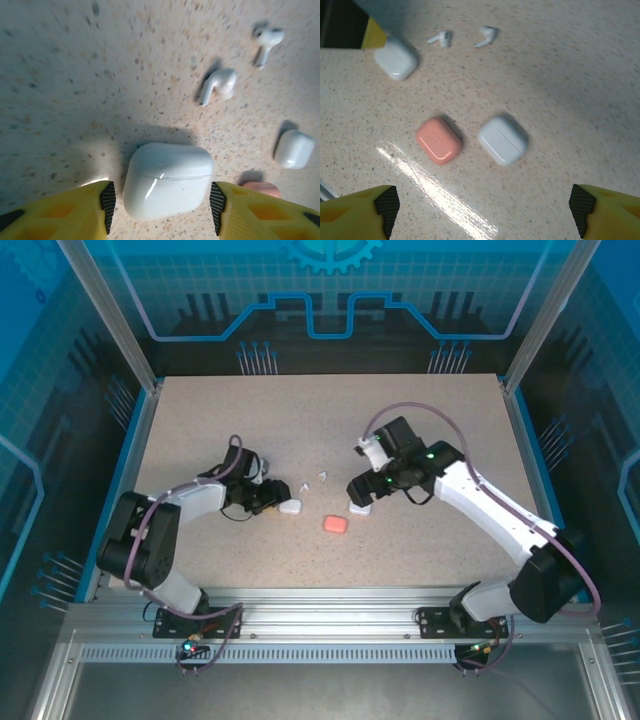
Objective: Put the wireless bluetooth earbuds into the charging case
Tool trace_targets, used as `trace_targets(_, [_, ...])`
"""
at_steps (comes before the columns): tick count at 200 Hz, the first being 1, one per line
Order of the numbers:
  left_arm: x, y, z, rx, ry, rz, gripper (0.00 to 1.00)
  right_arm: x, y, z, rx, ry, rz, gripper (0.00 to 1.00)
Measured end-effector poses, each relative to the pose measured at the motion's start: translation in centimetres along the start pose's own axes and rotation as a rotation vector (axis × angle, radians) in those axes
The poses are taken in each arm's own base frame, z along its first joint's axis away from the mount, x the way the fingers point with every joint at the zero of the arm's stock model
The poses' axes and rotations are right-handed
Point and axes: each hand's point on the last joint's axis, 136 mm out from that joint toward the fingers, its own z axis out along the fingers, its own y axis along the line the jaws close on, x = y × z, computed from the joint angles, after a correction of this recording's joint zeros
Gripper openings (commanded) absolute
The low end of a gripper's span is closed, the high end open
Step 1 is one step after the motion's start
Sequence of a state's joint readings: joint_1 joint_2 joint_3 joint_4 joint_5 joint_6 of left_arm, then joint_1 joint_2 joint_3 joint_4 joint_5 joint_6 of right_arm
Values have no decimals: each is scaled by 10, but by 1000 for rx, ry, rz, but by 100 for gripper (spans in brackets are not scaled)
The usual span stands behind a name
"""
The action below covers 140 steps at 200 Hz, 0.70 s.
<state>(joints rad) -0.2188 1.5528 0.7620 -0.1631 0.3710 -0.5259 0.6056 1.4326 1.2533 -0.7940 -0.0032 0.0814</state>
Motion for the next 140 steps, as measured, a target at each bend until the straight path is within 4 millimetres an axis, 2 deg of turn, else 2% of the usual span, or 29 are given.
trace_targets(33, [-27,-5,-49,36,-160,0,67,-22,35,28,-52,41,-200,86])
trace_targets(53, [-35,-1,-77,40,-246,-11,73,-35,53,52,-77,68,-306,84])
trace_targets(91, [-35,23,-122,0,-406,-53,87,-55,84,100,-100,144,-475,78])
trace_targets(113, [-32,36,-146,-35,-506,-78,90,-57,97,126,-100,193,-547,76])
trace_targets(140, [-30,48,-159,-64,-557,-105,90,-54,106,153,-109,252,-608,76])
